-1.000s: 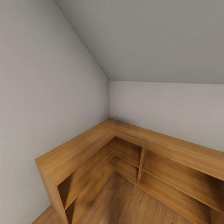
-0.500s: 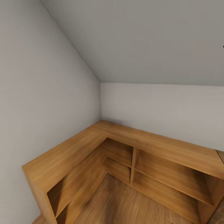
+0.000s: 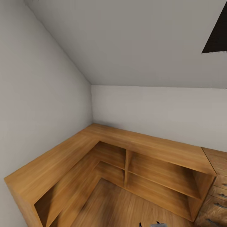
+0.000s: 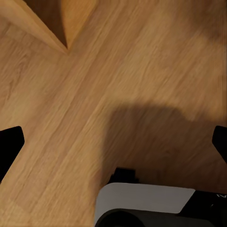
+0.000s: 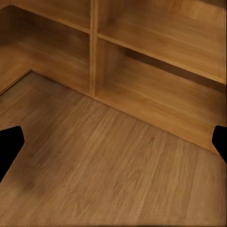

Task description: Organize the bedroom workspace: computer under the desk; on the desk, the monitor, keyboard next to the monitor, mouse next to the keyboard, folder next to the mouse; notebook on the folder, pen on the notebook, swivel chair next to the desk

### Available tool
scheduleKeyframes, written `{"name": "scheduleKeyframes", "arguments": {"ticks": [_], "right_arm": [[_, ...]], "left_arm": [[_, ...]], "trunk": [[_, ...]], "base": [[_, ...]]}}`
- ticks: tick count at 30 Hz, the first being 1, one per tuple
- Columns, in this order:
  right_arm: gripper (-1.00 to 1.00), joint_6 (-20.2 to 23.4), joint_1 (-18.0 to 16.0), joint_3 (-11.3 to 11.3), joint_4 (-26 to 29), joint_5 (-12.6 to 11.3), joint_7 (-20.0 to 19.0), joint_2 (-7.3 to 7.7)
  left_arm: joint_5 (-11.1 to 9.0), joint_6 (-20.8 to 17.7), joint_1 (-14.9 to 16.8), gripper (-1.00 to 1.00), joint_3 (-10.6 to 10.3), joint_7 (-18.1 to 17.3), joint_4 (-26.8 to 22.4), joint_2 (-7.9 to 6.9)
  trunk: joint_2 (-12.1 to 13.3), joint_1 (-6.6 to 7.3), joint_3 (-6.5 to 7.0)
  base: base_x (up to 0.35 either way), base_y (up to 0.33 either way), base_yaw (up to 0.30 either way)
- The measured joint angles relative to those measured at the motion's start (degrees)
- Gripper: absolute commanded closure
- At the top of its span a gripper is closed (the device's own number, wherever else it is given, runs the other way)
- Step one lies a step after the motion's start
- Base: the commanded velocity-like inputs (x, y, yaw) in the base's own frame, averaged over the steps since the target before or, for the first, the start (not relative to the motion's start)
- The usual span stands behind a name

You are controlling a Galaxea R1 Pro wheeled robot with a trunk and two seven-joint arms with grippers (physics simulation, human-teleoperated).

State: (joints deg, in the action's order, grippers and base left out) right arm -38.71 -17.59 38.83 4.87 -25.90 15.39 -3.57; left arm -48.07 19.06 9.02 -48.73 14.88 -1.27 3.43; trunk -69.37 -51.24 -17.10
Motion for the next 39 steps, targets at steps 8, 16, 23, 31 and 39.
{"name": "scheduleKeyframes", "arguments": {"ticks": [8,16,23,31,39], "right_arm": [[-1.00,0.0,0.0,0.2,-0.7,0.0,-0.3,1.76],[-1.00,0.2,0.0,0.5,-0.7,0.0,-0.3,1.46],[-1.00,0.2,0.0,0.5,-0.7,0.0,-0.3,0.66],[-1.00,0.5,0.0,0.7,-1.0,0.1,-0.4,0.13],[-1.00,1.1,0.0,0.7,-4.0,0.6,-0.4,-2.86]], "left_arm": [[0.1,2.4,0.0,-1.00,0.1,0.4,-4.4,-1.76],[-2.7,11.8,2.3,-1.00,4.8,0.3,-14.3,-7.35],[-7.2,12.1,2.8,-1.00,11.1,-0.3,-9.7,-5.70],[-6.5,12.2,2.8,-1.00,10.3,-0.9,-7.9,-5.05],[-6.5,12.2,2.8,-1.00,9.0,-0.9,-5.8,-2.83]], "trunk": [[0.0,0.00,0.45],[0.0,0.00,0.70],[0.0,0.00,0.72],[0.0,0.00,0.72],[0.0,0.03,0.72]], "base": [[0.000,0.000,-0.170],[0.000,0.000,-0.062],[0.000,0.000,-0.180],[0.001,0.011,-0.225],[0.171,0.157,-0.235]]}}
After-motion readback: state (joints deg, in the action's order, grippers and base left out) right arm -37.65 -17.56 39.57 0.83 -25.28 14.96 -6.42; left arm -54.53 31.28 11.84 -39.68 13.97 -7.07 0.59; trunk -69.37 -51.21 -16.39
